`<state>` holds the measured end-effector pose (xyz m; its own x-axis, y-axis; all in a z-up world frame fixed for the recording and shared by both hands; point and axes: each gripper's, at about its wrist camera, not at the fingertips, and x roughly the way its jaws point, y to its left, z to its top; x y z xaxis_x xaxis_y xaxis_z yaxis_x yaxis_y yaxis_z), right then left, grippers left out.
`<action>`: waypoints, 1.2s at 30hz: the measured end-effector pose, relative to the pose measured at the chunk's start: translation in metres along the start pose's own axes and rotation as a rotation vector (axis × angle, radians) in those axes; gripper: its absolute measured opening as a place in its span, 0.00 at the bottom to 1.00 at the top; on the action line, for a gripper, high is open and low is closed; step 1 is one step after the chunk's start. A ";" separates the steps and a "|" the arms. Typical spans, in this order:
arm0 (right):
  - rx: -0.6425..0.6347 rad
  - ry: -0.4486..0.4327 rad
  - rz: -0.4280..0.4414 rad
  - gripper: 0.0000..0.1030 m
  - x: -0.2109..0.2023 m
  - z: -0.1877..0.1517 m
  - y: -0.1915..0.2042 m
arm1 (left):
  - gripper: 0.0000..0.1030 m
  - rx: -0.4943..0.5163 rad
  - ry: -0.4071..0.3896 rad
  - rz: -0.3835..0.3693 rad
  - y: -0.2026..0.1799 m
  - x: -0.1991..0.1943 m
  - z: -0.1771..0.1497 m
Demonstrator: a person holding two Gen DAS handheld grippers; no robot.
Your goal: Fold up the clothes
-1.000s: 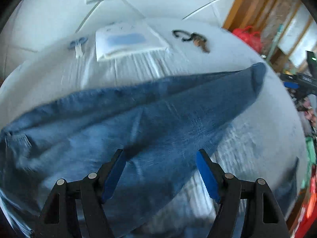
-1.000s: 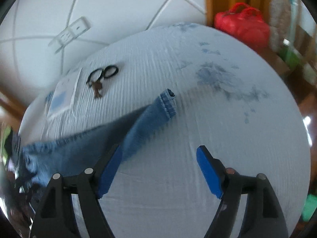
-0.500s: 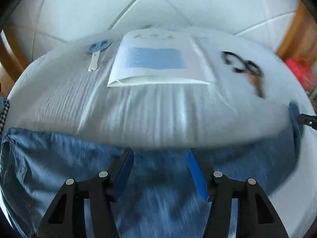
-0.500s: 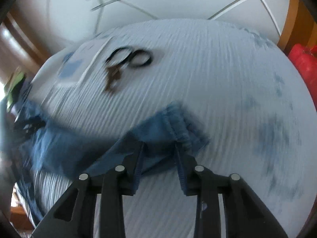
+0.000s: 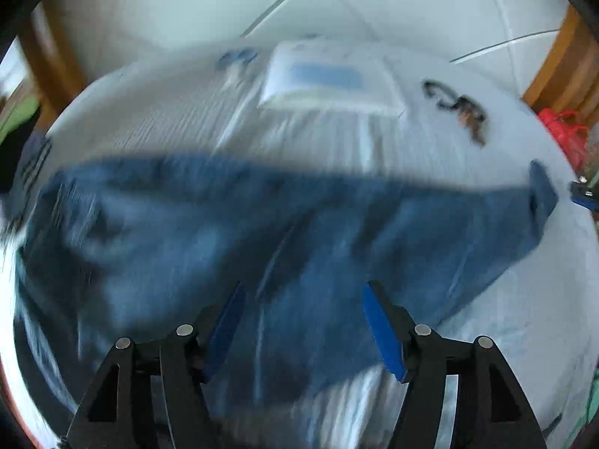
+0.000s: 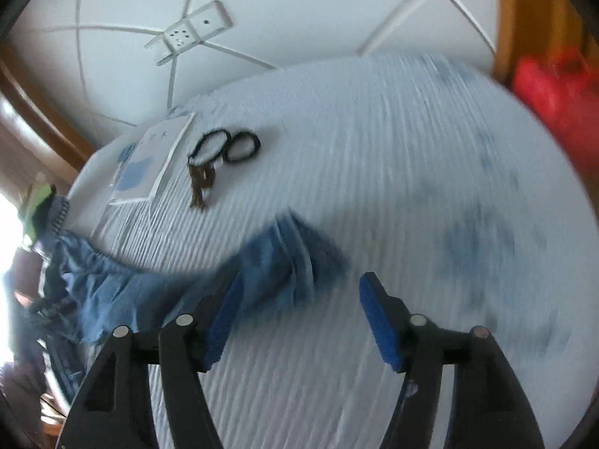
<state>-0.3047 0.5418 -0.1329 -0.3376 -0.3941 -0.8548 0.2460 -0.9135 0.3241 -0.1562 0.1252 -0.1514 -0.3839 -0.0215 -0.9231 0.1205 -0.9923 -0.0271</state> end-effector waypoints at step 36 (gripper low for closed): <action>0.193 0.339 -0.201 0.14 -0.063 -0.169 -0.030 | 0.05 0.020 0.097 -0.099 0.007 -0.027 -0.086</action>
<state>-0.1376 0.6106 -0.1575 -0.0365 -0.1811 -0.9828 0.0203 -0.9834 0.1805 -0.0659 0.1289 -0.1595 -0.3030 0.0877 -0.9490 0.0677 -0.9913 -0.1133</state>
